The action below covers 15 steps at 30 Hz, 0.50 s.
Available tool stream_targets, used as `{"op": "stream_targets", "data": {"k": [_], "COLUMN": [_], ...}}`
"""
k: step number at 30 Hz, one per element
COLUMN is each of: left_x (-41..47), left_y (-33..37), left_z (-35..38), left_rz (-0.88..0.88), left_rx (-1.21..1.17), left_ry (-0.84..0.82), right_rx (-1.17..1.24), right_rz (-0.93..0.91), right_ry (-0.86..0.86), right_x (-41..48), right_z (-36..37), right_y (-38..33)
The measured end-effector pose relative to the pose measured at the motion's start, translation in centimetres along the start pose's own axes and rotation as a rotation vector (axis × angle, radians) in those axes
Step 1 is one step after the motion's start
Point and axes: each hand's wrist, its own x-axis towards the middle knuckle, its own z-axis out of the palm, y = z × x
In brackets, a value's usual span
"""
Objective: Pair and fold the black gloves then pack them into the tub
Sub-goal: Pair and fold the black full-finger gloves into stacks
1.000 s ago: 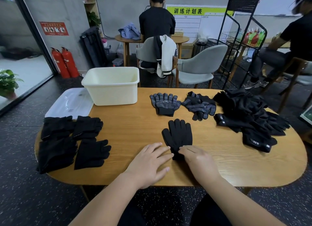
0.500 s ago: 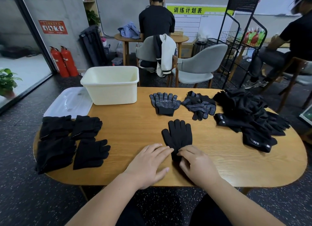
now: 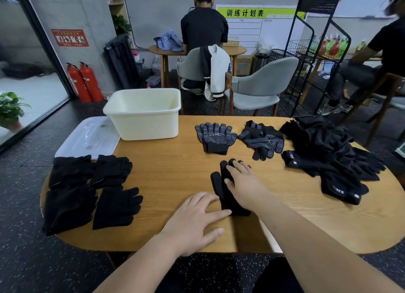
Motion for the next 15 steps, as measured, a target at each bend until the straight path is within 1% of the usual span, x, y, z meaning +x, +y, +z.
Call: {"op": "stream_targets", "data": {"k": [2, 5, 6, 9, 15], "left_x": [0.1, 0.1, 0.1, -0.2, -0.2], "left_y": [-0.1, -0.1, -0.1, 0.0, 0.0], "left_z": [0.0, -0.1, -0.1, -0.2, -0.1], "left_rz": [0.001, 0.002, -0.012, -0.078, -0.110], "left_rx": [-0.005, -0.014, -0.030, -0.087, -0.122], "left_ry": [-0.005, 0.004, 0.013, 0.073, 0.146], "right_rx": [-0.086, -0.106, -0.103, -0.122, -0.172], "right_rz": [-0.007, 0.057, 0.081, 0.127, 0.119], "right_ry": [-0.043, 0.038, 0.036, -0.036, -0.041], "right_x": [0.2, 0.9, 1.1, 1.5, 2.4], "right_z": [0.3, 0.5, 0.6, 1.8, 2.0], "right_y": [-0.4, -1.3, -1.7, -2.4, -2.1]}}
